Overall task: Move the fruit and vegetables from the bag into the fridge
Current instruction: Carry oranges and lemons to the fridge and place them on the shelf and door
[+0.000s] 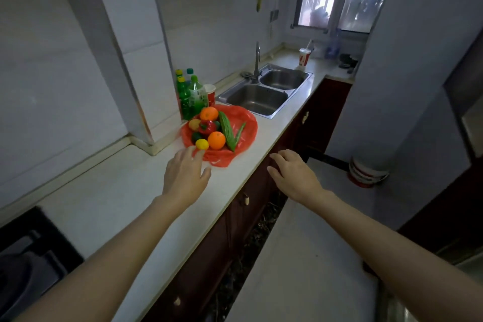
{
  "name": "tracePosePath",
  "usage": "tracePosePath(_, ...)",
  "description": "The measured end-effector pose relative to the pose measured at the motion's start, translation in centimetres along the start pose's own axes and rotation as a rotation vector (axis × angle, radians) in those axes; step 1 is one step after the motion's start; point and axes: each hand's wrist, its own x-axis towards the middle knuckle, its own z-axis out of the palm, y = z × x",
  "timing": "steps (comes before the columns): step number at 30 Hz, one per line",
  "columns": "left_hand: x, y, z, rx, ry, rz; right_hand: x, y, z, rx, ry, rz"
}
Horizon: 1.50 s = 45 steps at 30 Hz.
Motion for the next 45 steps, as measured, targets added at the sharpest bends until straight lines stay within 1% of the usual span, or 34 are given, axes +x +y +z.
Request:
tracePosePath(4, 3.2, 0.8, 2.5, -0.009, -0.031, -0.024, 3.1, 3.1, 1.2, 0.013, -0.010, -0.012)
tracePosePath(9, 6.9, 0.1, 8.0, -0.045, -0.110, -0.115, 8.0, 5.8, 5.1, 0.039, -0.090, -0.057)
tracePosePath(18, 17.0, -3.0, 15.5, -0.133, -0.164, -0.286, 20.8, 7.0, 10.8, 0.034, -0.206, -0.194)
tracePosePath(23, 21.0, -3.7, 17.9, -0.137, -0.154, -0.295, 26.6, 7.7, 12.6, 0.047, -0.193, -0.259)
tracePosePath(27, 23.2, -4.2, 19.8, -0.125, -0.153, -0.328, 30.2, 8.4, 14.7, 0.048, -0.278, -0.275)
tracePosePath(30, 24.8, -4.2, 21.4, -0.121, -0.144, -0.391, 32.7, 9.4, 16.4, 0.091, -0.348, -0.275)
tracePosePath(34, 26.4, -3.8, 23.9, -0.115, -0.170, -0.499, 36.2, 11.4, 18.4, 0.107, -0.406, -0.357)
tracePosePath(38, 28.1, -3.1, 25.5, -0.073, -0.203, -0.603, 39.5, 13.4, 19.5, 0.170, -0.439, -0.405)
tracePosePath(41, 29.5, -2.4, 26.3, -0.043, -0.199, -0.678, 41.6, 15.1, 19.8, 0.239, -0.444, -0.448)
tracePosePath(45, 31.3, -1.5, 27.6, 0.012, -0.209, -0.767, 44.3, 17.3, 21.0, 0.270, -0.477, -0.487)
